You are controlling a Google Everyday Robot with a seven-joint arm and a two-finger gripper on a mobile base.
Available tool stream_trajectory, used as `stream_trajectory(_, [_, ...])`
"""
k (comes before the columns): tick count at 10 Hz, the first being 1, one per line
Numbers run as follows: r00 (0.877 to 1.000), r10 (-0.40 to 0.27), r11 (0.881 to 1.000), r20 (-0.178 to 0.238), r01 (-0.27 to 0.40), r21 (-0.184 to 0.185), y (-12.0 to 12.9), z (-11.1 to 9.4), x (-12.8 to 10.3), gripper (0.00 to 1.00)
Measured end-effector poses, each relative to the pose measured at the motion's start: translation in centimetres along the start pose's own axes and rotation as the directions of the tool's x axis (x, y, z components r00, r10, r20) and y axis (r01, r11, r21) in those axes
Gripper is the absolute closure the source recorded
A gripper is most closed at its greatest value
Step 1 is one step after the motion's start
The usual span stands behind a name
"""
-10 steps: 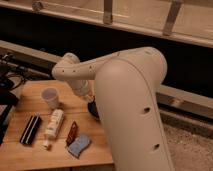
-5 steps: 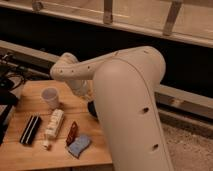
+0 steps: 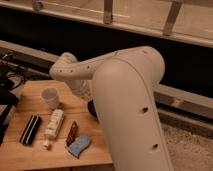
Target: Pick up the ceramic bowl
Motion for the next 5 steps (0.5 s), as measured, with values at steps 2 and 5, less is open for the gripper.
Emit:
stream_trajectory(2, [0.996, 0.089, 0.994, -0.011, -0.090, -0.061, -3.9, 0.8, -0.1, 0.35])
stream_trajectory(5, [0.968, 0.247, 0.960, -0.048, -0.252, -0.124, -10.5, 2.1, 2.5, 0.20])
